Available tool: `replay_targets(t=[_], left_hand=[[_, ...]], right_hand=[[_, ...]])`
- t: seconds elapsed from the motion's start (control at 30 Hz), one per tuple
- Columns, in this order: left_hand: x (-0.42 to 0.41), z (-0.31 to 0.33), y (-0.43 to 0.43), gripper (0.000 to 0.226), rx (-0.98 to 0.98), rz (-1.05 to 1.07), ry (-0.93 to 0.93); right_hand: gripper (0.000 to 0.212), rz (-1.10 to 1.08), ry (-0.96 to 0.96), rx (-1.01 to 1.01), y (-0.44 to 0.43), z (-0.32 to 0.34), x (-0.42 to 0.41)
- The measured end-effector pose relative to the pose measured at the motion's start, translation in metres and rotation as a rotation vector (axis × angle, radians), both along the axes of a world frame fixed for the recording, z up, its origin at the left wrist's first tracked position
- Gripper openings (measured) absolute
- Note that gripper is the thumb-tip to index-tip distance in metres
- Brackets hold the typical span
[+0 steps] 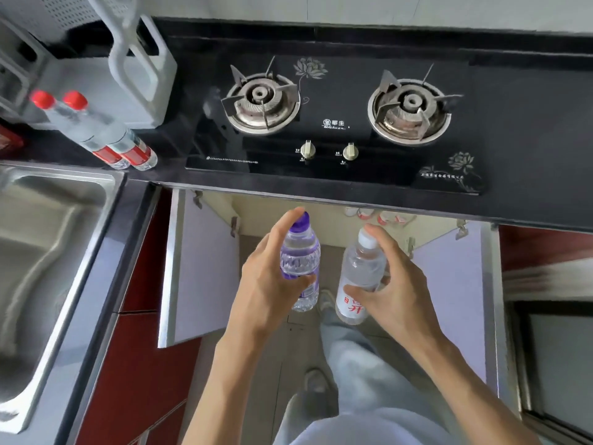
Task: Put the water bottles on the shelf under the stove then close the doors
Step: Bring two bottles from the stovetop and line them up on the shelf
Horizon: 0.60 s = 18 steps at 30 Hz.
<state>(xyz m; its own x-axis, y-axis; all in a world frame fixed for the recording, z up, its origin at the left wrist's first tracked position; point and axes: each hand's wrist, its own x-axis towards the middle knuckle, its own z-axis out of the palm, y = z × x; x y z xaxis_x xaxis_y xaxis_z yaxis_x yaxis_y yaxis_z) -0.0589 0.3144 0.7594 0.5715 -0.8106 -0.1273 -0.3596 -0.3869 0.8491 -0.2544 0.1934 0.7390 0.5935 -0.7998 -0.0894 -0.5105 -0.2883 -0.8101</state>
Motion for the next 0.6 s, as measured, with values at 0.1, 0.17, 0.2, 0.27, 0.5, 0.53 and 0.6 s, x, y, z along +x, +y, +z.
replay_targets(t=[0.1, 0.17, 0.2, 0.27, 0.5, 0.53, 0.6], left_hand=[[0.002, -0.039, -0.006, 0.118, 0.031, -0.014, 0.002], [0.003, -0.069, -0.009, 0.119, 0.041, -0.024, 0.001], [0.003, -0.083, -0.01, 0.118, 0.042, -0.026, 0.011], [0.006, -0.113, -0.013, 0.116, 0.037, -0.033, 0.029], [0.019, -0.223, -0.021, 0.118, -0.004, -0.029, 0.028], [0.021, -0.24, -0.023, 0.117, -0.013, -0.017, 0.034], [0.025, -0.274, -0.027, 0.118, -0.044, 0.012, 0.035]], right_hand=[[0.115, 0.031, 0.05, 0.017, -0.002, -0.033, 0.003], [0.116, 0.034, 0.075, 0.026, -0.005, -0.06, 0.005], [0.116, 0.023, 0.083, 0.035, -0.005, -0.074, 0.005], [0.116, 0.0, 0.095, 0.038, -0.005, -0.104, 0.009], [0.107, -0.094, 0.043, -0.034, -0.003, -0.22, 0.028], [0.105, -0.106, 0.029, -0.043, -0.003, -0.236, 0.033], [0.103, -0.116, -0.02, -0.074, -0.006, -0.269, 0.042]])
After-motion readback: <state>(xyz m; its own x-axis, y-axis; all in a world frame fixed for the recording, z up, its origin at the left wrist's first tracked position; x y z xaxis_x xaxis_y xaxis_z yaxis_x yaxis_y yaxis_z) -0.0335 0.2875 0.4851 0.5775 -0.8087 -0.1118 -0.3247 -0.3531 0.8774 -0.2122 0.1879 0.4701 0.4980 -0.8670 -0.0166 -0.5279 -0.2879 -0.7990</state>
